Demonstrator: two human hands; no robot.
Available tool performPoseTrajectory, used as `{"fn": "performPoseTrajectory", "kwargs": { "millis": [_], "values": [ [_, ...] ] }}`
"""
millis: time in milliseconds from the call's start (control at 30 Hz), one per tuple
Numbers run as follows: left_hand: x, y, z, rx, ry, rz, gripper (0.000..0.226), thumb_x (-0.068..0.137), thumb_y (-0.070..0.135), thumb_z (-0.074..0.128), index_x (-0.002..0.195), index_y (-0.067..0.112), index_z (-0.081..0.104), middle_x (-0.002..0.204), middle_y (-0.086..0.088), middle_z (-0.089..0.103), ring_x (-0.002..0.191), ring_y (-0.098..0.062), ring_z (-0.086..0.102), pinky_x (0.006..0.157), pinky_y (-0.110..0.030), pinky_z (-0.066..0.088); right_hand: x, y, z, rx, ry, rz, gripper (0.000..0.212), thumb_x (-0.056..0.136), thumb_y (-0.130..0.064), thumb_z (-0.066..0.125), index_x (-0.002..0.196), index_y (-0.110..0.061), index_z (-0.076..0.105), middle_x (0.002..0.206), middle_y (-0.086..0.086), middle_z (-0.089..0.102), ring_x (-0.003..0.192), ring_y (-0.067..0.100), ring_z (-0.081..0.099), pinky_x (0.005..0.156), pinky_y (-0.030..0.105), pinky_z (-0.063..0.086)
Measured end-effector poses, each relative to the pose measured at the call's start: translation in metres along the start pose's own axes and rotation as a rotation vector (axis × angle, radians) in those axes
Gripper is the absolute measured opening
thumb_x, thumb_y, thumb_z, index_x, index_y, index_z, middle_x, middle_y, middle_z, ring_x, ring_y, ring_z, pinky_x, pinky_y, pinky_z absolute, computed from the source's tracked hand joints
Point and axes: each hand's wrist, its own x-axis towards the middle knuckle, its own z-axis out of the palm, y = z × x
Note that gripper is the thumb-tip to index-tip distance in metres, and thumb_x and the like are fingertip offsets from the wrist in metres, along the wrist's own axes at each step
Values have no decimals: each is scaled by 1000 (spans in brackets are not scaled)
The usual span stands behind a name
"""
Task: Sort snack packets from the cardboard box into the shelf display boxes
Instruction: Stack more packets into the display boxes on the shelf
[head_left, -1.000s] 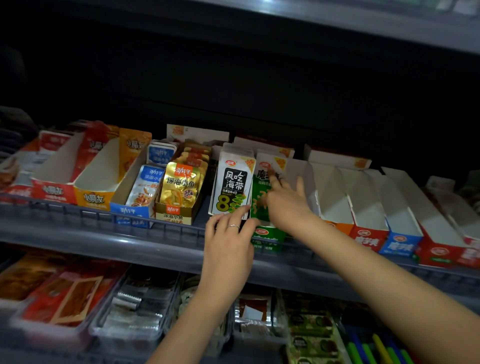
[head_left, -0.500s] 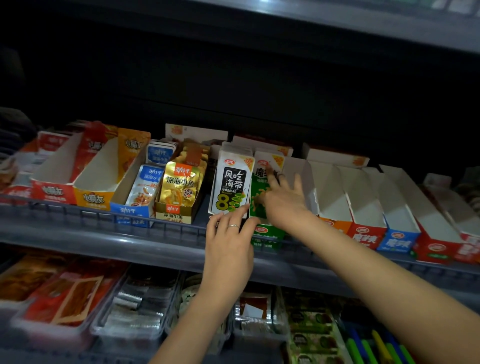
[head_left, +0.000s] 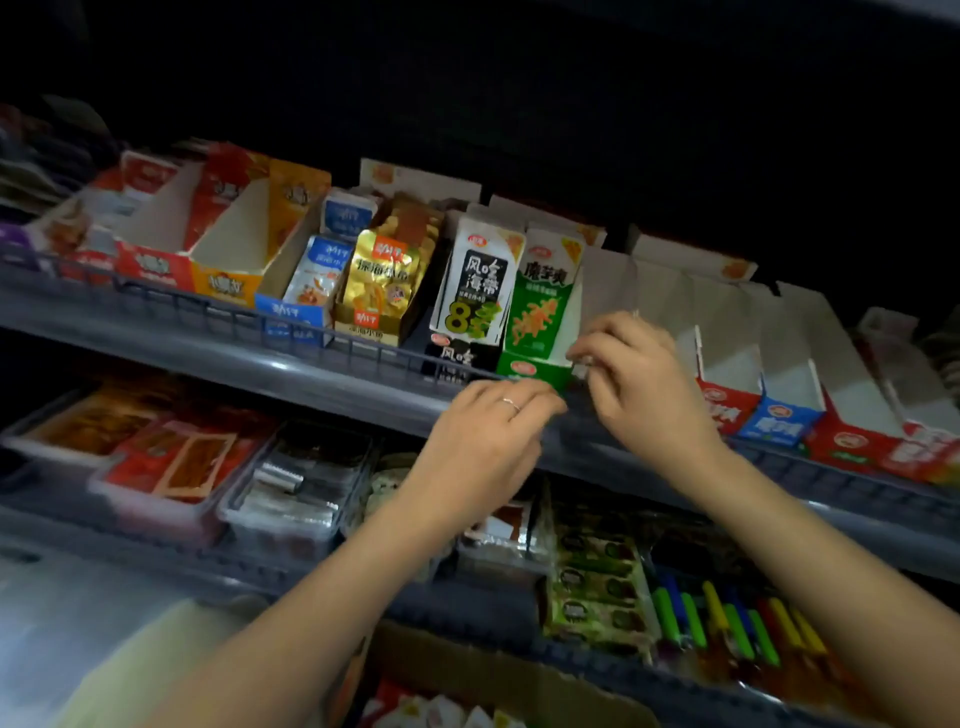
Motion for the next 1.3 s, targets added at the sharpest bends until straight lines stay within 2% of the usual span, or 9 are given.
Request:
{"fn": "performPoseTrajectory", "kwargs": {
  "millis": [200, 333, 533, 667, 767, 867, 933, 1167, 1300],
  "values": [
    [-64, 44, -3, -28, -490, 171, 31, 76, 17, 39, 93, 12, 65, 86, -5, 66, 74, -26, 63, 63, -33, 46, -97, -21, 4, 43, -251, -133, 26, 80, -17, 42, 88, -11, 67, 84, 3, 68, 84, 27, 60, 87, 35, 34],
    [-120, 67, -7, -90, -686, 132, 25, 80, 12, 43, 91, 11, 65, 81, -4, 65, 67, -27, 62, 54, -37, 50, -167, -49, 41, 251, -616, -38, 22, 81, -16, 47, 90, -15, 67, 89, 1, 68, 86, 23, 62, 86, 38, 45],
    [-186, 91, -16, -198, -912, -35, 17, 80, 5, 61, 95, 12, 66, 78, -5, 66, 64, -27, 63, 49, -39, 51, -271, -88, 104, 231, -1113, -300, 22, 85, -14, 50, 99, -13, 67, 99, 3, 68, 92, 23, 61, 84, 38, 45],
    [-204, 84, -13, -152, -1034, -163, 23, 92, 14, 52, 111, 14, 65, 97, -6, 68, 83, -27, 64, 67, -43, 52, -323, -107, 131, 302, -1269, -142, 19, 86, -9, 47, 94, -10, 65, 91, 7, 67, 83, 25, 62, 67, 31, 45],
    [-213, 72, -7, -125, -1093, -230, 26, 94, 18, 49, 116, 18, 63, 105, -4, 67, 91, -24, 63, 74, -39, 51, -355, -116, 155, 416, -1381, 187, 28, 89, -11, 49, 112, -16, 63, 104, 6, 66, 93, 25, 63, 75, 35, 52],
    [-223, 58, -3, -66, -1153, -275, 27, 95, 24, 48, 119, 23, 61, 110, -2, 66, 96, -23, 62, 74, -32, 47, -367, -135, 173, 662, -1323, 714, 34, 93, -13, 54, 127, -13, 52, 114, 8, 61, 103, 25, 60, 87, 40, 51],
    [-229, 51, -4, -42, -1154, -315, 29, 96, 24, 47, 122, 25, 60, 114, -3, 65, 99, -24, 61, 69, -27, 39, -369, -147, 186, 687, -1225, 877, 43, 91, -19, 59, 131, -10, 45, 123, 10, 55, 110, 26, 56, 90, 38, 49],
    [-235, 50, -10, -52, -1255, -368, 34, 100, 24, 41, 131, 28, 52, 123, -1, 60, 106, -20, 58, 82, -29, 45, -368, -186, 229, 293, -1156, 861, 48, 93, -19, 53, 135, -8, 33, 134, 16, 40, 109, 35, 53, 80, 41, 50],
    [-240, 46, -12, -48, -1283, -427, 33, 99, 23, 41, 129, 28, 54, 121, -1, 60, 104, -19, 59, 82, -31, 48, -373, -188, 240, 346, -1107, 1058, 39, 93, -15, 55, 128, -10, 38, 119, 14, 55, 101, 34, 60, 73, 38, 49]
  ]
}}
